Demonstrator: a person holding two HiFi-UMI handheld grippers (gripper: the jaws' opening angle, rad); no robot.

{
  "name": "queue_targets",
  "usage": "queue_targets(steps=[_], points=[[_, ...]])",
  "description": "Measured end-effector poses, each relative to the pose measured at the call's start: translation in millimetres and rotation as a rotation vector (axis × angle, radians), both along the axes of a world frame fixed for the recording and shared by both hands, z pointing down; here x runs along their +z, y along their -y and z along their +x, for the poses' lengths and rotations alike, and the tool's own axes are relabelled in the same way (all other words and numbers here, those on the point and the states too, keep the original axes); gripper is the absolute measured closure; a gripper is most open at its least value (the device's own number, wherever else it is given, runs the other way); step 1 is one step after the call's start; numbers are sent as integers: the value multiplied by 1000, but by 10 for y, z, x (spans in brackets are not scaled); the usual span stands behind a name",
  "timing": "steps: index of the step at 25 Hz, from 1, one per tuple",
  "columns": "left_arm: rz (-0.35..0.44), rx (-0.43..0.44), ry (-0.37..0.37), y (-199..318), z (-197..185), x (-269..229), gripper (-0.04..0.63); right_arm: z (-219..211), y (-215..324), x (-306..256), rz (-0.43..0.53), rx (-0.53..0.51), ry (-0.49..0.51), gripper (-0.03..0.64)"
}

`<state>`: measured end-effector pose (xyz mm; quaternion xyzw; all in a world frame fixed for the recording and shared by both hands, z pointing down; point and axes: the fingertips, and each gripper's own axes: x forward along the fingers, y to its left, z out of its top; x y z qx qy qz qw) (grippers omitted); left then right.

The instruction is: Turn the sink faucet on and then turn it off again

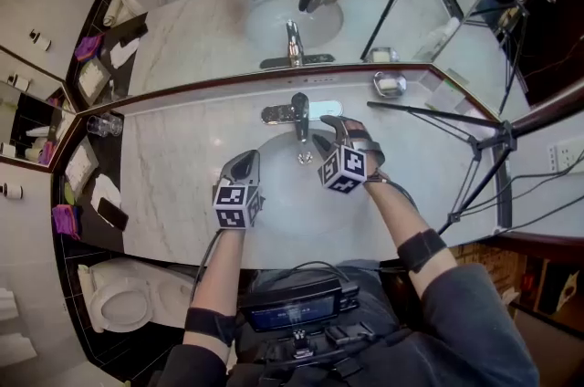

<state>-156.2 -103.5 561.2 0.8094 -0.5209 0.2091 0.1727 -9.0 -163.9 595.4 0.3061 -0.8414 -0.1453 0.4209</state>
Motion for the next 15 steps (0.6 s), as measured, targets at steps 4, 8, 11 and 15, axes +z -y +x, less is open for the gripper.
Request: queue_targets(steps=[4, 8, 11, 15], points=[[-1, -15, 8, -5, -65, 12, 592, -224, 192, 53, 54, -93, -92, 385], [-5, -32, 12, -29, -115, 43, 592, -403, 348, 168, 78, -160, -156, 368], [-8, -44, 7, -20, -153, 75, 592, -502, 402, 242, 79, -216, -218, 370], [-17, -50, 0, -31, -161, 126, 592, -604, 390, 377, 58, -278, -268, 419]])
